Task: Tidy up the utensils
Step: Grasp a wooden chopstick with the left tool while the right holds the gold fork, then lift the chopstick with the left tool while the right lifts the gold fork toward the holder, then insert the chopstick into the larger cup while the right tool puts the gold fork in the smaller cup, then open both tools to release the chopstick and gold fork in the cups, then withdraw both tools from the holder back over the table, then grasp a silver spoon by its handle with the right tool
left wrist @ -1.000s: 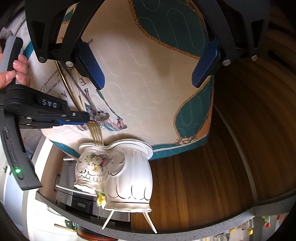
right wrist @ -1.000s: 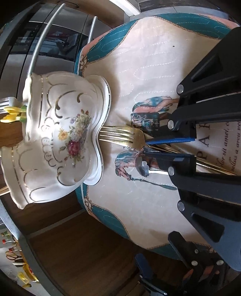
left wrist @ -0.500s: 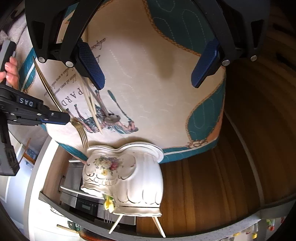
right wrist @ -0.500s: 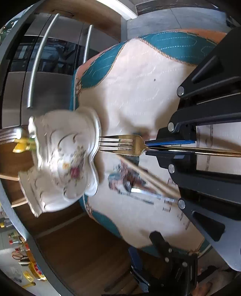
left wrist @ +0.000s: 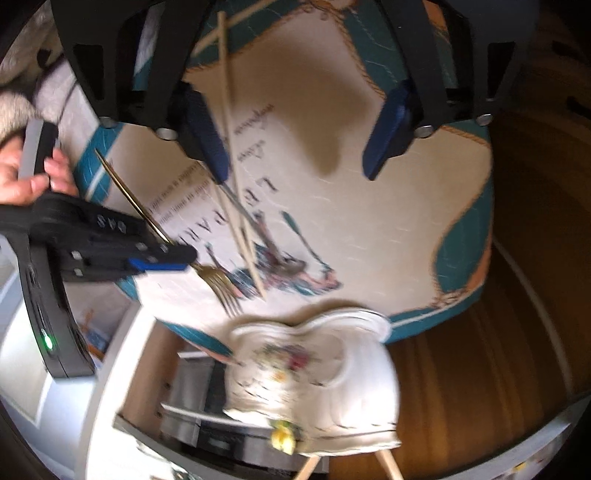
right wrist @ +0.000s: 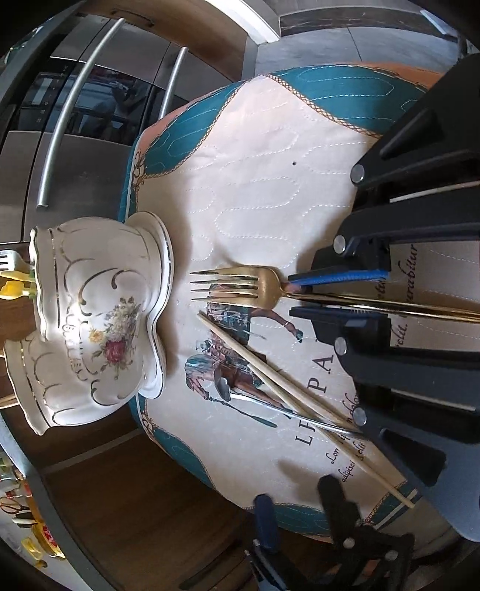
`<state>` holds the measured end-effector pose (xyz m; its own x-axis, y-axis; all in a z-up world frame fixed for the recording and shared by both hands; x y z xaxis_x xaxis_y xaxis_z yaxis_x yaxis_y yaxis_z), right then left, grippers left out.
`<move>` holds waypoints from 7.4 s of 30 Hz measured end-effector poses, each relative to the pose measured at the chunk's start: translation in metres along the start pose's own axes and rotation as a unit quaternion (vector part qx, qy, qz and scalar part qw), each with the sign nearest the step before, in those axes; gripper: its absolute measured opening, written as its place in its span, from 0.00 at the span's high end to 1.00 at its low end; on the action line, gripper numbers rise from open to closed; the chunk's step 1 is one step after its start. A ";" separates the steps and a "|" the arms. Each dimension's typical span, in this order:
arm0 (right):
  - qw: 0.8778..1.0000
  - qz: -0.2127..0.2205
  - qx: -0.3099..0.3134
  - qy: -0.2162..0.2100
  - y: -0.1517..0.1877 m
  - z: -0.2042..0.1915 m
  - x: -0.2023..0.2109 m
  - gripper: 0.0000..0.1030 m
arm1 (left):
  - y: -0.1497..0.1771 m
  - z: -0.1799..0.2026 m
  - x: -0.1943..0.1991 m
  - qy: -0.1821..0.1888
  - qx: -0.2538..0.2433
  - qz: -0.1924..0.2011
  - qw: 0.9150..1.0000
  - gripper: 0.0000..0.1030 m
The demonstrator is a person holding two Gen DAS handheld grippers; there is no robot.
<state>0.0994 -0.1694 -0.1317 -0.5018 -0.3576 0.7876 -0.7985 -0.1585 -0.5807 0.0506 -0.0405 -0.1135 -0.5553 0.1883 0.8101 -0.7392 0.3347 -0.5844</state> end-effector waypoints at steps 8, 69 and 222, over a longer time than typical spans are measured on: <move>1.000 -0.006 0.006 -0.009 0.002 -0.001 0.001 0.88 | 0.010 0.021 -0.011 0.001 -0.031 -0.047 0.998 0.56; 0.950 0.308 0.044 -0.037 -0.152 -0.016 0.153 0.95 | -0.193 -0.079 0.109 0.032 0.111 0.383 0.917 0.95; 0.998 0.051 0.023 -0.017 -0.007 -0.018 0.025 0.98 | -0.028 -0.016 -0.014 -0.017 0.058 0.054 0.997 0.12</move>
<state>0.0866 -0.1606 -0.1038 -0.5671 -0.4041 0.7177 -0.7280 -0.1616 -0.6663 0.0851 -0.0378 -0.1079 -0.6446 0.1859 0.7416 -0.7125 0.2057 -0.6708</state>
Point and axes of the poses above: each gripper's, at about its wrist camera, not at the fingertips, and x roughly against the way its jaws point, z to its right, y to its underside, the point moved 5 cm from there along -x, roughly the way its jaws point, and after that the axes turned 6 degrees about -y, right-handed, at the moved point
